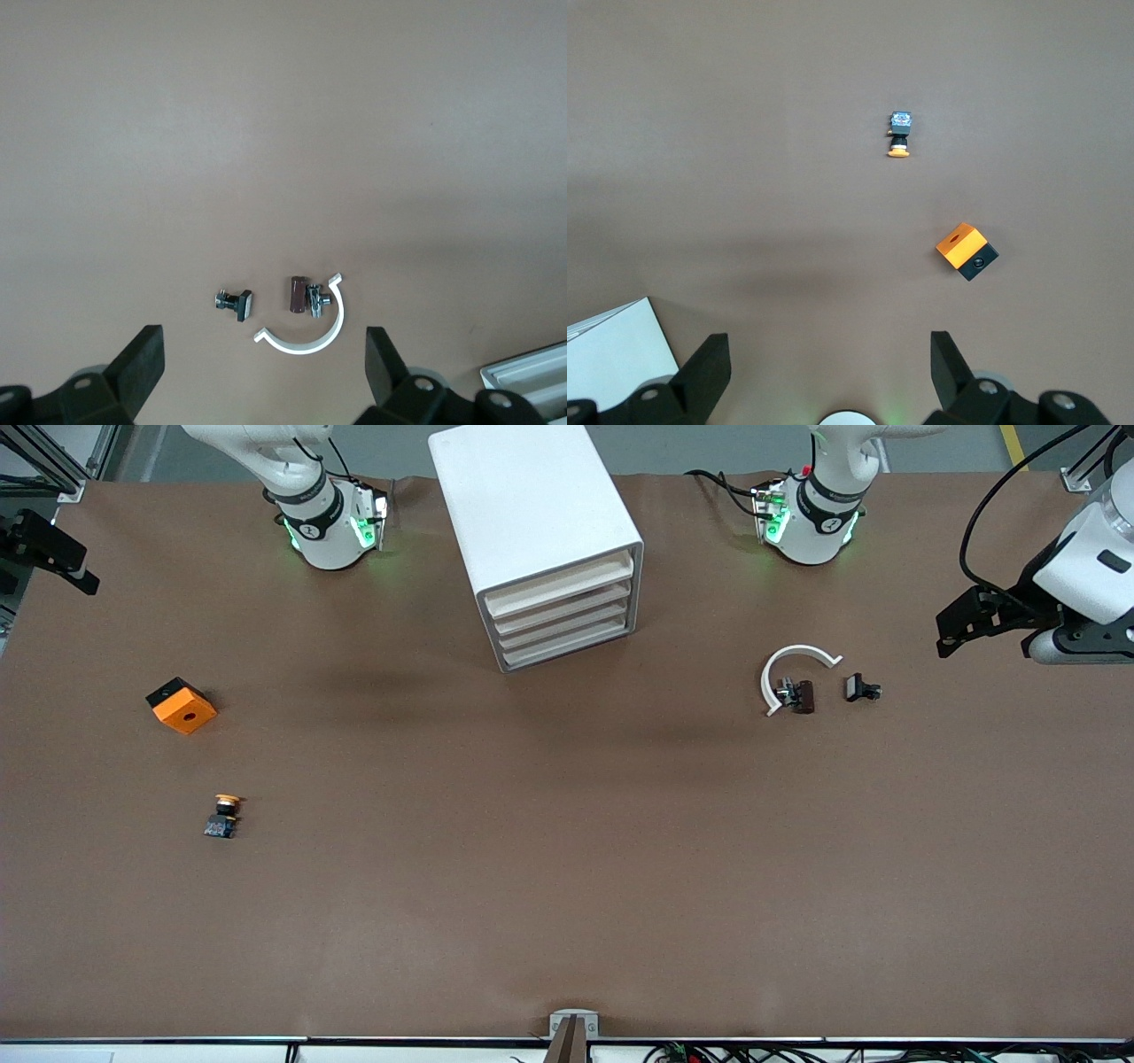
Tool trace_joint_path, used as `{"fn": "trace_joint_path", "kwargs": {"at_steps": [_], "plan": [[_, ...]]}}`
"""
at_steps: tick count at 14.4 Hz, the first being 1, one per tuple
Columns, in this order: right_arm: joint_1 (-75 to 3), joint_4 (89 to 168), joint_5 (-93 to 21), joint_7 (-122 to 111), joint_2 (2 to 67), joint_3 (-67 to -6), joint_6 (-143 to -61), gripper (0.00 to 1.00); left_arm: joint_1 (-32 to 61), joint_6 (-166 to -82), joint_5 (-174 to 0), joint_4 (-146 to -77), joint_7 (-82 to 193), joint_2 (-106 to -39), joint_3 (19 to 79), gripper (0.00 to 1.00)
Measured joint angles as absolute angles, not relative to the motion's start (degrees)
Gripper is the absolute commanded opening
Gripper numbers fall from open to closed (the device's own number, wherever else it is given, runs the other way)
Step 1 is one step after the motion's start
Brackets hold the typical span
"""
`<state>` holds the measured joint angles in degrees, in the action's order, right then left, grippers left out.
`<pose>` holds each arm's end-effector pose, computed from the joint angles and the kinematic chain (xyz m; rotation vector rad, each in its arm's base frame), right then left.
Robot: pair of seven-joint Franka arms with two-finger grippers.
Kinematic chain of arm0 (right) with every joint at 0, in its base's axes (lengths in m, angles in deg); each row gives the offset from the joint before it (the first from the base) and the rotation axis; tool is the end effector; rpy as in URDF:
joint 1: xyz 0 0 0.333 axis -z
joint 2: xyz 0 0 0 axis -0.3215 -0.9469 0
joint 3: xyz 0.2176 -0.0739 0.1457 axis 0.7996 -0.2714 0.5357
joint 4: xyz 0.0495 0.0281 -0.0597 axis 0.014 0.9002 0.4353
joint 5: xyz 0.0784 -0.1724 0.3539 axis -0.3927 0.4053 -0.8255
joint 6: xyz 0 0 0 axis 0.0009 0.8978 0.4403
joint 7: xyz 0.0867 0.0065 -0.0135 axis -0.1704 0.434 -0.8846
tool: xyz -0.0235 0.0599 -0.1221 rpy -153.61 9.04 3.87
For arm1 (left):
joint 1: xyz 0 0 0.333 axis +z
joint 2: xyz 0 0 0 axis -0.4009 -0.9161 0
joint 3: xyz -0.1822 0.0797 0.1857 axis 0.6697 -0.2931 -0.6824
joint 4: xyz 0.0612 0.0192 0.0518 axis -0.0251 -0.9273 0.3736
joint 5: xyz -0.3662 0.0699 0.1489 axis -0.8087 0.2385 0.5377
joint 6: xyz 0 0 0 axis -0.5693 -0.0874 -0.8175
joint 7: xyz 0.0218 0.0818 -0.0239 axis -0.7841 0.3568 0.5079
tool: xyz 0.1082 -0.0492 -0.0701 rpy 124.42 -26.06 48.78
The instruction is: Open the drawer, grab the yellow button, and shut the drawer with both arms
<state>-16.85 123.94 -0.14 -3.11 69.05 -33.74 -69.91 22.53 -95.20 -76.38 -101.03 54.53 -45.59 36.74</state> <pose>0.4938 -0.0396 0.6120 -3.1161 0.0494 -0.0211 0.5502 -0.0655 0.5676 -3.1136 0.0425 -0.0143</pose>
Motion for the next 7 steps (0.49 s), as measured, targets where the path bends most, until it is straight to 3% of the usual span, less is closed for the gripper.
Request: {"fn": "trace_joint_path", "kwargs": {"at_steps": [7], "plan": [[-16.85, 124.55, -0.14, -3.11, 69.71, -33.73, -71.11, 1.00, 22.54, -92.69, -76.38, -99.53, 54.53, -45.60, 36.70, 1.00]]}}
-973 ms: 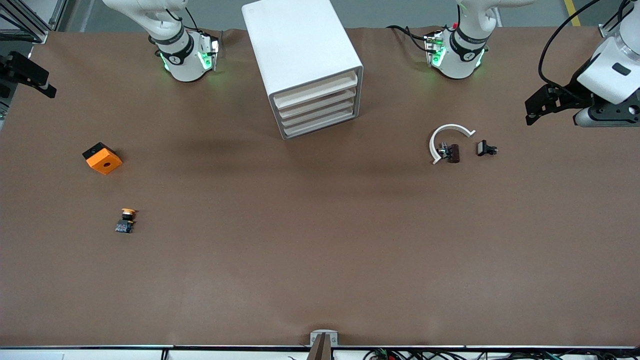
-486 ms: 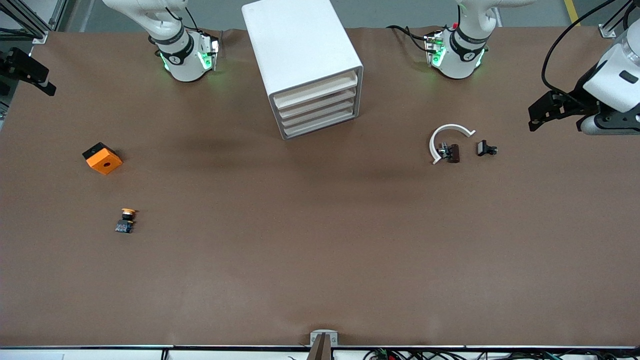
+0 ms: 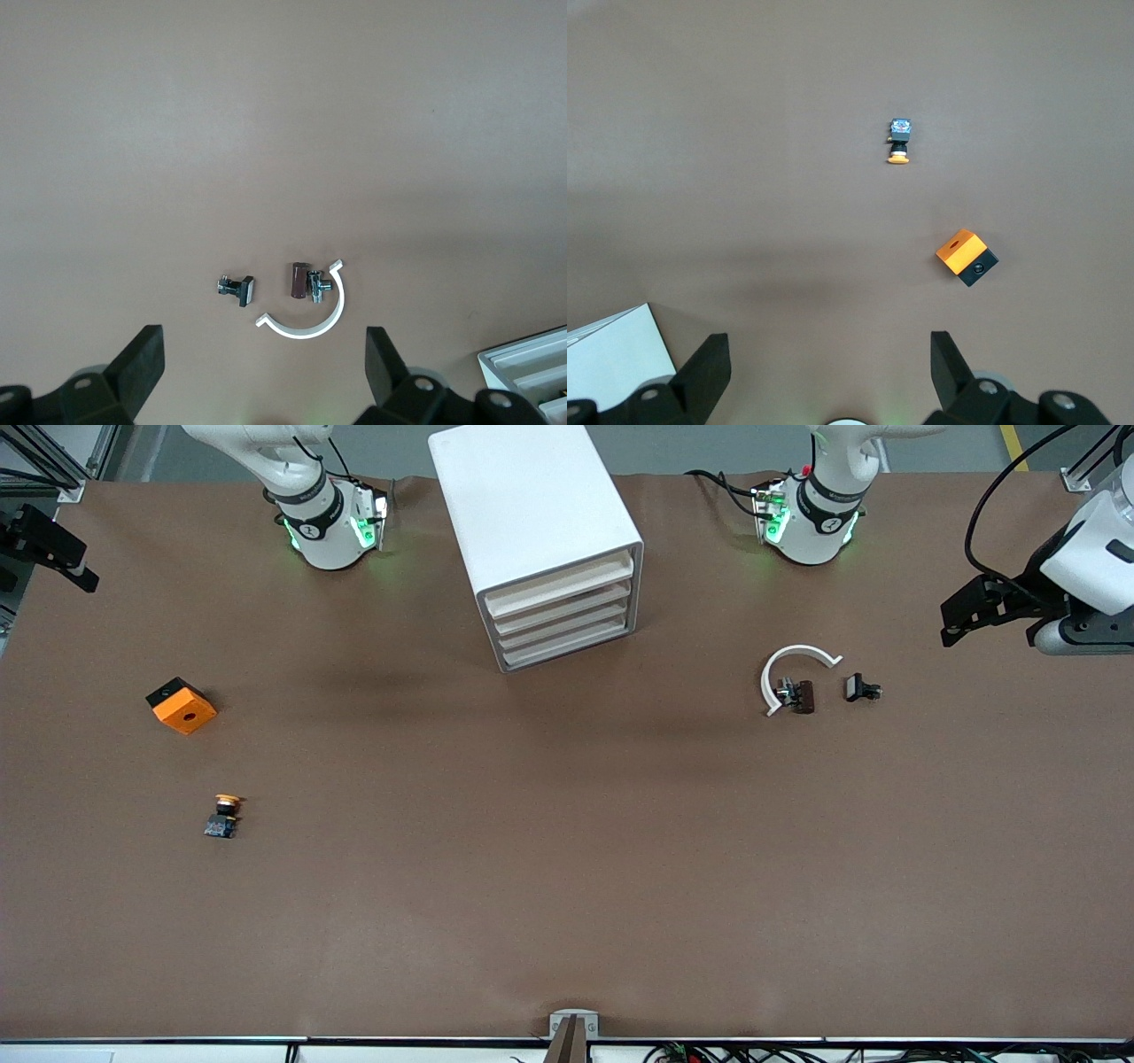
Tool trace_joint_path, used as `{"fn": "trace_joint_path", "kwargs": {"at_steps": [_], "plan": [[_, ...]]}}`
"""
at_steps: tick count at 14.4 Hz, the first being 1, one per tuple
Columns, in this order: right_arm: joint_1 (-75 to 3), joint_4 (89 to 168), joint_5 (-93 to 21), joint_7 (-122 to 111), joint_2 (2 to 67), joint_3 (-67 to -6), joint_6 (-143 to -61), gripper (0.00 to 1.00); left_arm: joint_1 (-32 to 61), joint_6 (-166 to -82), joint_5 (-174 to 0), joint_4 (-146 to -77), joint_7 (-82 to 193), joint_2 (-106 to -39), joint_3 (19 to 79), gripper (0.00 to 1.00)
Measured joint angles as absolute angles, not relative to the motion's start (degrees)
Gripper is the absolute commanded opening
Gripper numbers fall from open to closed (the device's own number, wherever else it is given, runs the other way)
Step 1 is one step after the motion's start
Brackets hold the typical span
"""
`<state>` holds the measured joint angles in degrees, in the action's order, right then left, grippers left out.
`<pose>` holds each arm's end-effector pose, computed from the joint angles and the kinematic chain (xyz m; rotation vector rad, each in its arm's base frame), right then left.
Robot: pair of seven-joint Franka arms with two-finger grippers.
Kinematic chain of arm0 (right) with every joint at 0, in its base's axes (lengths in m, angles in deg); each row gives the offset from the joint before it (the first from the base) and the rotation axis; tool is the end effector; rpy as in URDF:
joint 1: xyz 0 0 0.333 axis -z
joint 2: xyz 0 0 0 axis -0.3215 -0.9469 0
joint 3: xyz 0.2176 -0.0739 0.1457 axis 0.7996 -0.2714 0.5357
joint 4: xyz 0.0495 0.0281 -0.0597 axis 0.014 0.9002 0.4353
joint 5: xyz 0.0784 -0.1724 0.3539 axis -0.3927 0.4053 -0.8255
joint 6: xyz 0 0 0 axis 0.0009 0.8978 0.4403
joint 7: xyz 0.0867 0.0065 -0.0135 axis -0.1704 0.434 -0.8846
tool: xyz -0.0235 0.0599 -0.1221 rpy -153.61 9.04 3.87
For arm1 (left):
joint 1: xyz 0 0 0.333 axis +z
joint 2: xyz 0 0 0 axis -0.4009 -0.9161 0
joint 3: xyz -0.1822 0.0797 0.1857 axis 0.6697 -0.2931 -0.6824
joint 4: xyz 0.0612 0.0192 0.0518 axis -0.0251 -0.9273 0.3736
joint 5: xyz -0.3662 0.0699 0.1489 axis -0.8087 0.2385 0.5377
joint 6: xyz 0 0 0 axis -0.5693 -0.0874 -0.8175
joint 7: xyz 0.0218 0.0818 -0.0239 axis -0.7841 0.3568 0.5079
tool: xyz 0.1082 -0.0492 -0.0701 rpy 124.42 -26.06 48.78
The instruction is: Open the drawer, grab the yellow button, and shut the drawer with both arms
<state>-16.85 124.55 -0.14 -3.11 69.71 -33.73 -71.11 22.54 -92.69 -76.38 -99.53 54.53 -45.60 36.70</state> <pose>0.4934 -0.0396 0.6146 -3.1165 0.0494 -0.0551 0.5452 -0.0643 0.5761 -3.1118 0.0397 0.0133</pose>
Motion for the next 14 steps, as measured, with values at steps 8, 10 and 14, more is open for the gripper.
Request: {"fn": "trace_joint_path", "kwargs": {"at_steps": [8, 10, 14], "plan": [[-16.87, 124.15, -0.14, -0.59, 69.86, -33.75, -71.16, 1.00, 23.95, -90.16, -76.38, -98.49, 54.53, -45.23, 36.52, 1.00], [-16.90, 124.08, -0.14, -0.48, 69.86, -33.74, -71.17, 1.00, 24.07, -90.10, -76.38, -98.92, 54.53, -44.41, 36.55, 1.00], [-16.91, 123.31, -0.14, -0.48, 69.85, -33.74, -71.21, 1.00, 24.05, -90.09, -76.38, -99.21, 54.53, -43.96, 36.61, 1.00]]}}
